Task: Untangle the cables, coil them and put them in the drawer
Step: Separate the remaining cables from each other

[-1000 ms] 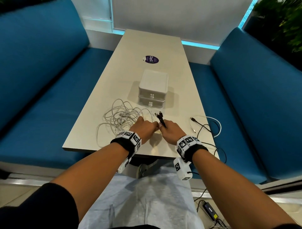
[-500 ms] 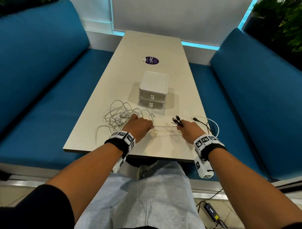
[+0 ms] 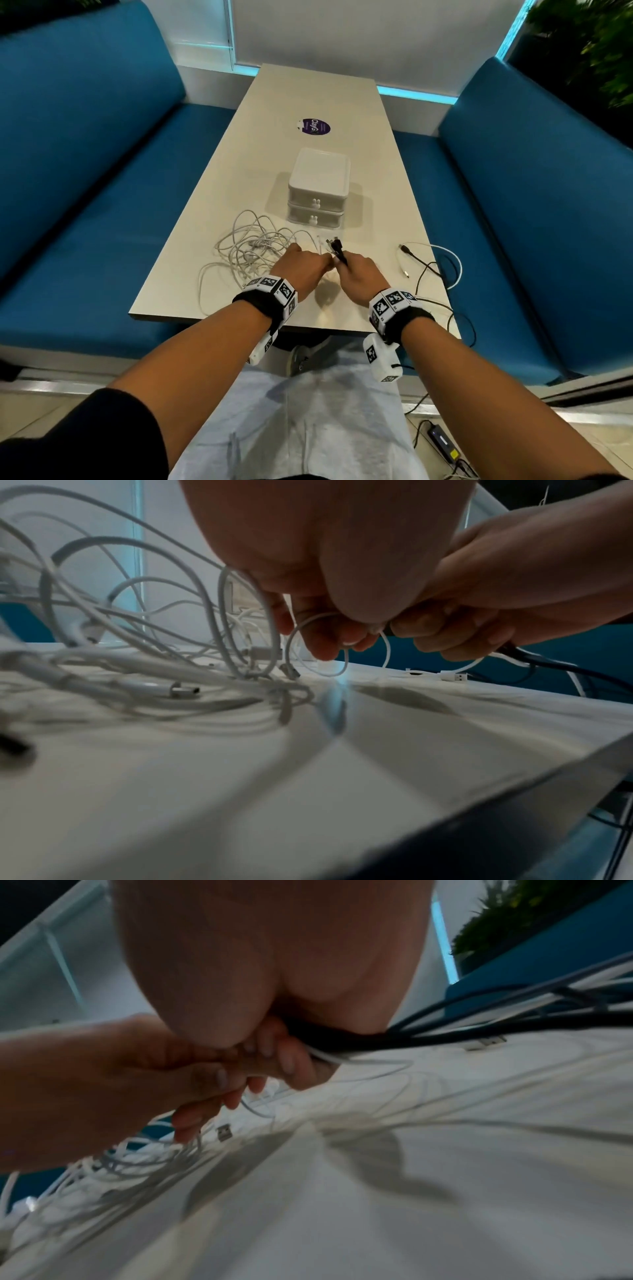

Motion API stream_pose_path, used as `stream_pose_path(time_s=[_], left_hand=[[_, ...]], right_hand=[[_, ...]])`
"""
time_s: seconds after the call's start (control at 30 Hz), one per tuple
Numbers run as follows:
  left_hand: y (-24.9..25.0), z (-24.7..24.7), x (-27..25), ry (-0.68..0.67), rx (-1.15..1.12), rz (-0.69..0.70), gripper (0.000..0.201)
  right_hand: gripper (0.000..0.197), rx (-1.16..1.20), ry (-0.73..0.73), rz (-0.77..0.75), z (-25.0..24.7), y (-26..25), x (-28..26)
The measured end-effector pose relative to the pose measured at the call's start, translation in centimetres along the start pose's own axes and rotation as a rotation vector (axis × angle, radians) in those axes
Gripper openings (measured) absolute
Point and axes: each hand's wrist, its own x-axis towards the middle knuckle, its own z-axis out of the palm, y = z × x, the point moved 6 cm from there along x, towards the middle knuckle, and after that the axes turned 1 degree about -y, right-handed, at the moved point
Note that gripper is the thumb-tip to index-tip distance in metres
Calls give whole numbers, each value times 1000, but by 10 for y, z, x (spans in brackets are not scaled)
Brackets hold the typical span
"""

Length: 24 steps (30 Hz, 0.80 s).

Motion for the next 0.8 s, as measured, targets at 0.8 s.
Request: stream_pose_path(time_s=[0.8], left_hand=[[-8,21,-18,-6,12,8,41]], right_hand=[[17,-422,49,433,-52,97,-17]])
